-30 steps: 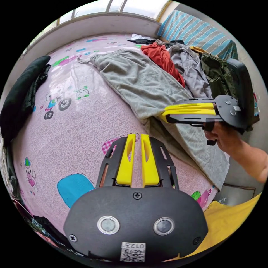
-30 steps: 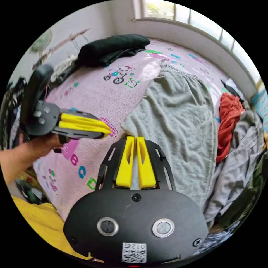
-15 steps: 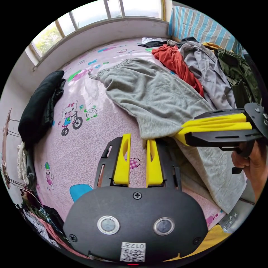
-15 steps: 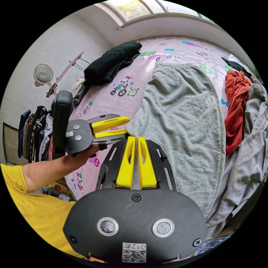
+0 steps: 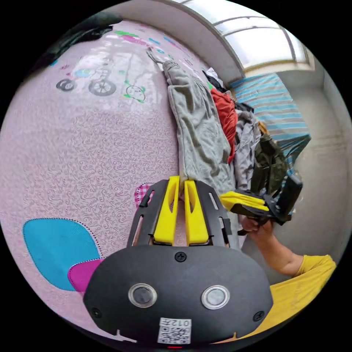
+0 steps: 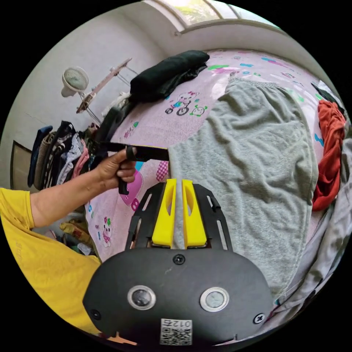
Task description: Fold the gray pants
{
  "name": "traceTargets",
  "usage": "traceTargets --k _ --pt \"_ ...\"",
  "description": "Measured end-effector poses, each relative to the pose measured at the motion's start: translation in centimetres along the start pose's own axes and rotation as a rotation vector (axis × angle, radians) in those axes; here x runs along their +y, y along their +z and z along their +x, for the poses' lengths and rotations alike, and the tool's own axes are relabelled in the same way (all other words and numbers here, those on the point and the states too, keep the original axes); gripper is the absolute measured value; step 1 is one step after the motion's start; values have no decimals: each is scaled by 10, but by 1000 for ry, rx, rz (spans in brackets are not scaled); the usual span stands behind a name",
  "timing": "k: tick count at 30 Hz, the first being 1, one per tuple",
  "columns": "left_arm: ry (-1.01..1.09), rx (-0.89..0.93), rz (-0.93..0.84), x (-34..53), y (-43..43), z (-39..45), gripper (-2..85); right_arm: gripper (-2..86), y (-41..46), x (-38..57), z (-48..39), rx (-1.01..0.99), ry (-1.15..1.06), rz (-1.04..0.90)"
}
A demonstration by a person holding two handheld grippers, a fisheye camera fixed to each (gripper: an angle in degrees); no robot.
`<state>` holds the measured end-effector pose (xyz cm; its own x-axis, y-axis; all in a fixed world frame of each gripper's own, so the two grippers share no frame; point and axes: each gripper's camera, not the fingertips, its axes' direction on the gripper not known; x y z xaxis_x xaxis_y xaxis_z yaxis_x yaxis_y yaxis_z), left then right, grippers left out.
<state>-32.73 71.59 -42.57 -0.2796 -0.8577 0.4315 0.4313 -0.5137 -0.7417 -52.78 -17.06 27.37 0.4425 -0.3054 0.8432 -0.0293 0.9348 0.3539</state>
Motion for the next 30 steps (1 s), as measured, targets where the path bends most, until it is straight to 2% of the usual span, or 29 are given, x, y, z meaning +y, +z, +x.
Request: traceTargets --k 3,6,7,10,11,15,17,19,20,25,28,30 --pt "-122 152 10 2 -7 -31 3 17 5 -9 12 -2 71 -46" --pt "-199 171 93 9 -29 -44 5 12 31 -15 12 93 84 -197" --pt "-211 163 113 11 -34 -45 6 11 28 -15 6 104 65 -158" --pt "-168 -25 229 17 -63 -26 7 9 25 -23 -10 167 30 -149" --pt "-95 -91 237 13 -66 -8 6 8 25 -25 -14 185 15 -150" --pt "191 -157 109 -17 -38 58 5 8 24 -39 -41 304 -71 -169" --pt "268 -207 44 -27 -21 77 4 9 19 -42 -45 308 -62 -150" --pt "259 -332 -27 -33 -4 81 3 9 10 -45 -44 277 -38 -110" --pt "205 -452 -64 -34 3 75 2 9 7 -45 -44 266 -32 -101" --pt "115 -346 -10 -31 -17 57 2 8 -15 -58 -45 203 -54 -77" --pt "197 -336 202 -51 -43 77 3 7 -26 -68 -51 203 -106 -91" --pt "158 -118 294 -89 -48 75 4 7 -33 -74 -54 199 -126 -96"
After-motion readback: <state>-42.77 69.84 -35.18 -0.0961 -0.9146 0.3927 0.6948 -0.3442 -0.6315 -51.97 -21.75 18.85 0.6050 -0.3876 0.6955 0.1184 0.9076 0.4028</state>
